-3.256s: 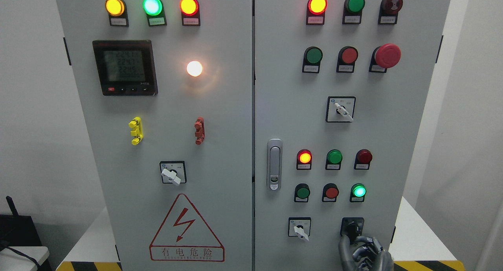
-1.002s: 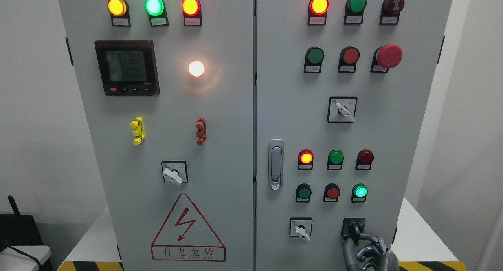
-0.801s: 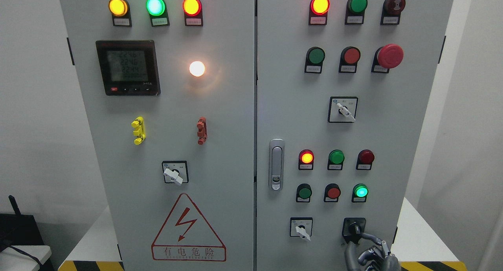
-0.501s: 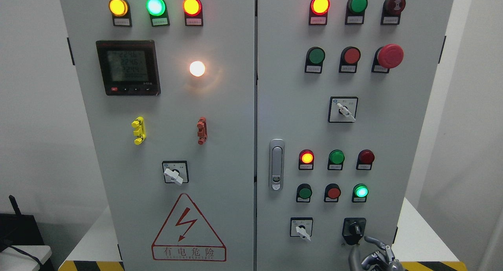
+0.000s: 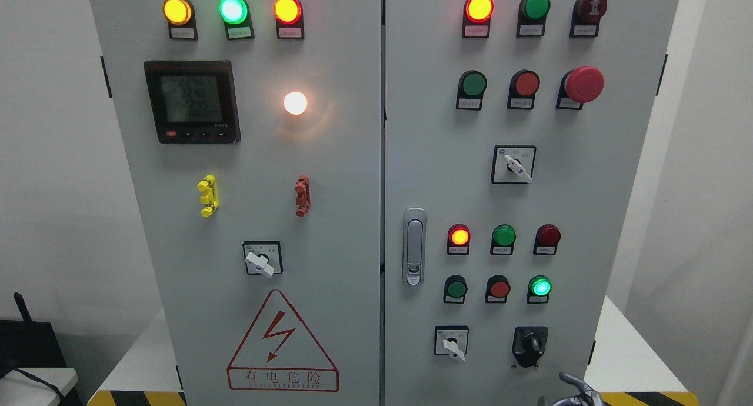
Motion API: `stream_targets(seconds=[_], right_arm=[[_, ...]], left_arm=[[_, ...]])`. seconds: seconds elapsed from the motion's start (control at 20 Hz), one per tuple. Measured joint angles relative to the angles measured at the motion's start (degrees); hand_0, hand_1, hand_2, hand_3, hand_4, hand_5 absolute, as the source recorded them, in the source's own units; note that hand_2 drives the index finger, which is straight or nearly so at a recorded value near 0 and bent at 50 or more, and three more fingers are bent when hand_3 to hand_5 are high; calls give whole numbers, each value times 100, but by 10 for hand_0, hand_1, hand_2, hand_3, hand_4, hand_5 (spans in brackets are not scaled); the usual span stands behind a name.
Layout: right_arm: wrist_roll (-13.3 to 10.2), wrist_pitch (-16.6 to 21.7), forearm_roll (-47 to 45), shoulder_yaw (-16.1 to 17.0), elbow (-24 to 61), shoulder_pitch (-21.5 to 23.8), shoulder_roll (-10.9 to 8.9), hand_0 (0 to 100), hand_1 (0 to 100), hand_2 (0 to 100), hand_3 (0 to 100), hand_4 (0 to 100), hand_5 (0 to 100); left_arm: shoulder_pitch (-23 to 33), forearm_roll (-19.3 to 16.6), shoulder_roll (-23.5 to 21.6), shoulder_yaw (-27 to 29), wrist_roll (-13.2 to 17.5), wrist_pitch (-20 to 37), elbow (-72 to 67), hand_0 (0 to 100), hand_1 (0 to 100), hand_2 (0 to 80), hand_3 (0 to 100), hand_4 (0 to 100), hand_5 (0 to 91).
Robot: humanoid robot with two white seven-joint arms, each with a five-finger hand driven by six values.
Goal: Trip black knob to open circuit
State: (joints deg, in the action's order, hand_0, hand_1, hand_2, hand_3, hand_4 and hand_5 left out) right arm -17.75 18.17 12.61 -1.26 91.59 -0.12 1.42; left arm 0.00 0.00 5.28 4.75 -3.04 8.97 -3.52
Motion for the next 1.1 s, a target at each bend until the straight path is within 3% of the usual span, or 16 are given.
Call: stream_targets(seconds=[0.1, 0.25, 0.5, 0.65, 1.1], right_arm=[[323, 277, -11, 21, 44, 162, -25, 180, 410, 0, 274, 325, 313], [622, 546, -18, 45, 118, 381, -53, 154, 360, 0, 197, 249, 236], [768, 689, -39, 75, 291, 732, -116, 100, 293, 0, 116, 174, 148], [983, 810, -136, 87, 423, 971, -196, 63, 258, 0, 74, 133, 119], [1159, 995, -311, 109, 747, 1459, -376, 5, 248, 0, 60, 123, 104]], left_arm=[[0, 0, 0, 0, 0, 0, 0, 120, 389, 0, 0, 0, 0], [0, 0, 0, 0, 0, 0, 0, 120, 389, 0, 0, 0, 0], [0, 0, 0, 0, 0, 0, 0, 120, 389, 0, 0, 0, 0], [0, 0, 0, 0, 0, 0, 0, 120, 389, 0, 0, 0, 0], [0, 0, 0, 0, 0, 0, 0, 120, 389, 0, 0, 0, 0]])
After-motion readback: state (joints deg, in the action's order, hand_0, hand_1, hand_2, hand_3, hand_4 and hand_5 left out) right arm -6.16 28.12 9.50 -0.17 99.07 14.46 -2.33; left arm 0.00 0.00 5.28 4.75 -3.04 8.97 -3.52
